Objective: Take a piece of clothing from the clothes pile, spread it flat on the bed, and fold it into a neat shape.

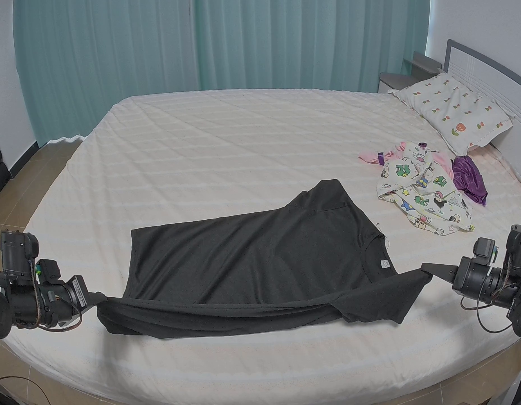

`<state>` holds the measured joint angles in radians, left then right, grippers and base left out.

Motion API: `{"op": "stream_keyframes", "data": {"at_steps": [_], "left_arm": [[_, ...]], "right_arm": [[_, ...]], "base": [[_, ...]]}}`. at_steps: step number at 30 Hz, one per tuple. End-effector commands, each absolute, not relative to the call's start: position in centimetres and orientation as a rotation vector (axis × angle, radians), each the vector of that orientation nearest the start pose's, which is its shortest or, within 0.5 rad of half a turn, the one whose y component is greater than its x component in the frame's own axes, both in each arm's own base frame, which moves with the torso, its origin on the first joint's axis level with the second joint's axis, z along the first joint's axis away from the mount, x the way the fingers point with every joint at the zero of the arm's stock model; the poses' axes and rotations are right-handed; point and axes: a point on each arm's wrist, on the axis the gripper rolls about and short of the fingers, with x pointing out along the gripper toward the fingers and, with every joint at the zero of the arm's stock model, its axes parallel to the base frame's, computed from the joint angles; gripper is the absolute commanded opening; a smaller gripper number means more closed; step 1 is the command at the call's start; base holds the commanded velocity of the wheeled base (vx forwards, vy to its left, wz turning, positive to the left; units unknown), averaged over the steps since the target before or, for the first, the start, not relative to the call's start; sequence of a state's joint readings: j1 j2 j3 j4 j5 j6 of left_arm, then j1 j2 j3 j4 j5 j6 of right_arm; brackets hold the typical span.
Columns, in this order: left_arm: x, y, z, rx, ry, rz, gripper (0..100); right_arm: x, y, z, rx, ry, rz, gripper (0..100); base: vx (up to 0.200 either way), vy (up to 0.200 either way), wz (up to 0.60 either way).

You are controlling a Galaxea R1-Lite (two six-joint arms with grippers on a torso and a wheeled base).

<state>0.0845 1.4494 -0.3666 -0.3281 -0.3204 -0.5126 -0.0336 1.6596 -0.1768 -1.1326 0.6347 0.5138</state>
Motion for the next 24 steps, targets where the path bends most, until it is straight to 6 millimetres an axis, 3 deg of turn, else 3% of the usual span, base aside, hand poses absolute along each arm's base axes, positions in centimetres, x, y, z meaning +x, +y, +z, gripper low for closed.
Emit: {"op": "stream_keyframes", "data": {"at_steps": [1,11,24], "left_arm": [[17.1,0.8,11.2,-0.643,0.763,-0.028,0],[17.4,0.8,11.1,-0.667,0.768,-0.01,0],[21.9,1.3,9.3,-0.72,0.865,0.041,0]], "right_arm": [[19.5,0.3,9.8,0.61,0.478,0.481,0],[20.7,-0.3,9.8,0.615,0.472,0.459,0],[27.0,-0.4,7.0,0.634,0.538,0.438,0]], "base": [[0.0,0.0,0.0],[0.0,0.0,0.0],[0.0,0.0,0.0]]}}
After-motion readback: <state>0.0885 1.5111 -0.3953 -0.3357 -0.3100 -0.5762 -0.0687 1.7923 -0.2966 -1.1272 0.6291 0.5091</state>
